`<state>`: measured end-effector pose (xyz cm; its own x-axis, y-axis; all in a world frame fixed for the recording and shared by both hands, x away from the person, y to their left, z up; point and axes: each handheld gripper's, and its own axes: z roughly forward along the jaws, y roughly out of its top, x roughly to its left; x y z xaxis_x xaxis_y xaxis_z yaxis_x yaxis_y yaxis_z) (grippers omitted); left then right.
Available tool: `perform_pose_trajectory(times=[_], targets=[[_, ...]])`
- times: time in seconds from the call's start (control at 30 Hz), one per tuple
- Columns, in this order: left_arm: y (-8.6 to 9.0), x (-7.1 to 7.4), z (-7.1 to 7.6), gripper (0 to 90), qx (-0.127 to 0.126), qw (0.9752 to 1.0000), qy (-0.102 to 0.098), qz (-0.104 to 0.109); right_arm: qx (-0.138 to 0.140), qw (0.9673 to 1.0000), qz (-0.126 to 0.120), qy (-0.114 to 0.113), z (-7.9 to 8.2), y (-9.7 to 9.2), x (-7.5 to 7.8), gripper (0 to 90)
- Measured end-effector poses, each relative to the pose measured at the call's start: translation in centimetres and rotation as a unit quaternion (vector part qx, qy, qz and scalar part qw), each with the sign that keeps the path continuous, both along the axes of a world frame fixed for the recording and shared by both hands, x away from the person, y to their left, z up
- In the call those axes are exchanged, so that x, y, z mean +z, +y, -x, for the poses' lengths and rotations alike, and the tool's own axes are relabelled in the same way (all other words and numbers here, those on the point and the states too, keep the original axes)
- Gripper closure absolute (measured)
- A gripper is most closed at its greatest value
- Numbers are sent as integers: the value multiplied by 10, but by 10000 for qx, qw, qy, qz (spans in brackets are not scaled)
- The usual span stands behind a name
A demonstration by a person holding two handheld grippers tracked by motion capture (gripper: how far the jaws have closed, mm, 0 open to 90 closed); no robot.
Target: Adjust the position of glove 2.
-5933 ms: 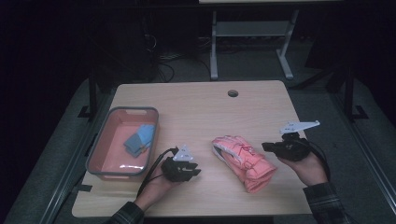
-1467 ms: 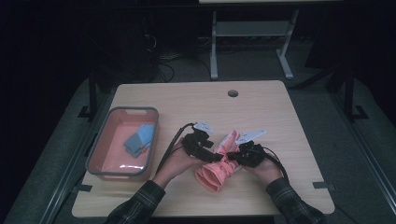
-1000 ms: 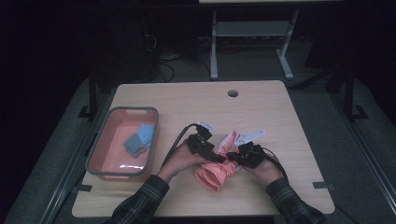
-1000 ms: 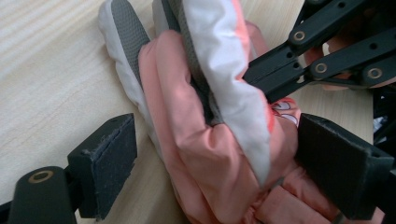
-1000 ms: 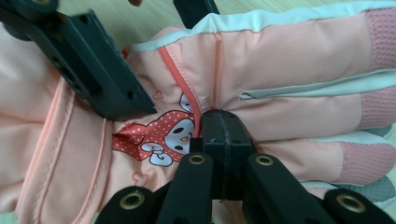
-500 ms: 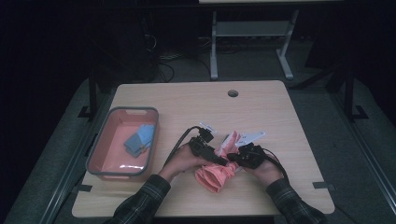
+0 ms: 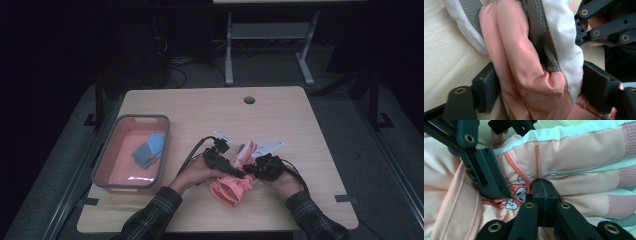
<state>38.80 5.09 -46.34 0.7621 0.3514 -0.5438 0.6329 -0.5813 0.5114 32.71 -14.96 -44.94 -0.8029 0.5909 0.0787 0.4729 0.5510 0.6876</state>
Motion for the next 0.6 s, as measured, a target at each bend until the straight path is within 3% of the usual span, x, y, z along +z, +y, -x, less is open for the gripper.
perform_pose_trajectory(times=[0.13,0.23,0.3,0.43,0.47,0.5,0.6], targets=[[1,1,-1,379,41,9999,-30,-106,13,10000,29,-45,0,2,0,900],[1,2,0,431,39,9998,-37,-191,16,10000,31,-47,0,2,0,900],[1,4,1,524,90,9996,-66,-242,19,10000,-23,-69,-1,1,1,900],[3,5,2,573,166,9997,-36,-171,-3,9999,-129,-40,-2,-2,3,900],[5,6,1,590,177,9998,-60,-110,13,9993,-356,71,-2,-8,7,793],[5,6,1,593,177,9998,-60,-110,13,9993,-356,71,-2,-8,7,793],[5,9,3,600,156,9998,-132,-34,-92,9979,-633,-28,4,-17,15,628]])
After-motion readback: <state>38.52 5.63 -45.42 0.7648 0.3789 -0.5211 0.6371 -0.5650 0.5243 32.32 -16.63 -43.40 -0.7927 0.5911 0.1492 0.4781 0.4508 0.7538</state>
